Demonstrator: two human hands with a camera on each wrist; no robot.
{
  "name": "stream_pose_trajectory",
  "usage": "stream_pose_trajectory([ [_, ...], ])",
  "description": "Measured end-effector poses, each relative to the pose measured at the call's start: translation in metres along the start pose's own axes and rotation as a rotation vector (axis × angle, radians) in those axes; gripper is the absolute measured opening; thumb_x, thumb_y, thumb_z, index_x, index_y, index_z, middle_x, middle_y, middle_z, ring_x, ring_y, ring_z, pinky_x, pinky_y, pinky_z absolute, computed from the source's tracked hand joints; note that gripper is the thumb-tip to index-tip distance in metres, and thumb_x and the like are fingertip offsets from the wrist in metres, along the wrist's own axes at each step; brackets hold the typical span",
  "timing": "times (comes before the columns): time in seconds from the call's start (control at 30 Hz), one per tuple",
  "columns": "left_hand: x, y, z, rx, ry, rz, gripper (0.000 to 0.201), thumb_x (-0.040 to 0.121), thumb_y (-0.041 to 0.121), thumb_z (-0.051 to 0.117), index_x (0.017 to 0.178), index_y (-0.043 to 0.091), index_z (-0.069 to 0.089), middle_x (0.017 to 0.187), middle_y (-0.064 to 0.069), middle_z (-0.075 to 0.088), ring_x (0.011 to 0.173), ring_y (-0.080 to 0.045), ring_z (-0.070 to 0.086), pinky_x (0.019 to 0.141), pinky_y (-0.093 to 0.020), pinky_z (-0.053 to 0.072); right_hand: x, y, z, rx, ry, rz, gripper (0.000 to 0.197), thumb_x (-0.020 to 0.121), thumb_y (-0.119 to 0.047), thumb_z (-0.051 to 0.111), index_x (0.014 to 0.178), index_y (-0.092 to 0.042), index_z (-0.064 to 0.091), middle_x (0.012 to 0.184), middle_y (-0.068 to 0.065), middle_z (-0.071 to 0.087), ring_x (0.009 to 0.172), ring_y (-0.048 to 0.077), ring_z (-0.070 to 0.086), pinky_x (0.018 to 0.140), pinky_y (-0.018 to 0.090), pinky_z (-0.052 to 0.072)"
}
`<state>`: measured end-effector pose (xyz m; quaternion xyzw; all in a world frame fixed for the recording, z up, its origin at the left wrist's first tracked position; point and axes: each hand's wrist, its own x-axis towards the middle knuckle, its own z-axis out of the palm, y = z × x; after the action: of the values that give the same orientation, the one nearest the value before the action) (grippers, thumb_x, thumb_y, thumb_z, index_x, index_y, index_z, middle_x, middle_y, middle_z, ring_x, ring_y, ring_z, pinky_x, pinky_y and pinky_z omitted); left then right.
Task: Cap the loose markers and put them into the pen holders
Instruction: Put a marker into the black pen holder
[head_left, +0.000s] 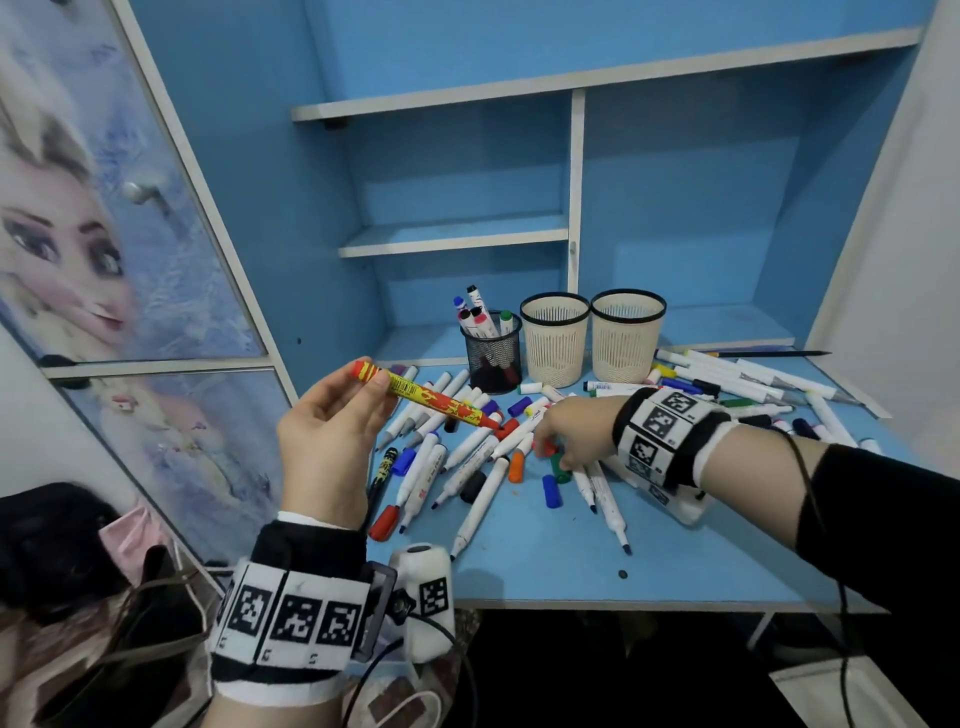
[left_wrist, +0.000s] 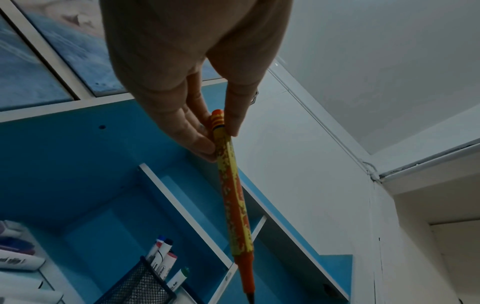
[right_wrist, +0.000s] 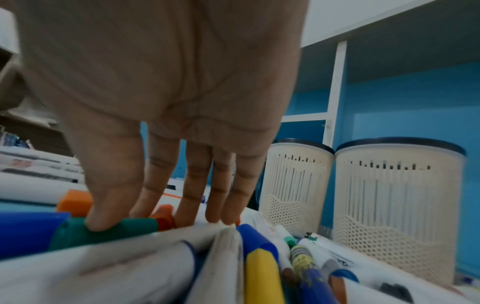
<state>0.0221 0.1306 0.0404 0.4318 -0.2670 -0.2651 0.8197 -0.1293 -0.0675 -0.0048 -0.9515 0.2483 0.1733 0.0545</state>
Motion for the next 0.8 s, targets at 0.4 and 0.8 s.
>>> stream_pose_trajectory([
  [0.4, -0.002, -0.003, 0.005, -0.062, 0.03, -0.044, 0.01, 0.086, -0.003, 0.057, 0.091, 0.005, 0.059, 0.067, 0.002, 0.072, 0.073, -0.009, 0.07, 0.076, -0.019, 0.056, 0.004, -0.005, -0.012, 0.051, 0.036, -0.001, 0.018, 0.09, -0.012, 0.055, 0.105, -0.015, 0.063, 0.083, -0.01, 0.053, 0.08, 0.01, 0.049, 0.064, 0.018, 0.036],
  [0.8, 0.003, -0.01, 0.008, -0.088, 0.095, -0.094, 0.005, 0.085, 0.003, 0.063, 0.085, 0.006, 0.059, 0.071, -0.001, 0.07, 0.075, -0.014, 0.069, 0.077, -0.021, 0.056, -0.061, -0.013, -0.013, 0.548, 0.498, 0.096, 0.026, 0.088, -0.008, 0.06, 0.107, -0.026, 0.065, 0.089, -0.012, 0.058, 0.076, 0.005, 0.052, 0.066, 0.007, 0.039],
])
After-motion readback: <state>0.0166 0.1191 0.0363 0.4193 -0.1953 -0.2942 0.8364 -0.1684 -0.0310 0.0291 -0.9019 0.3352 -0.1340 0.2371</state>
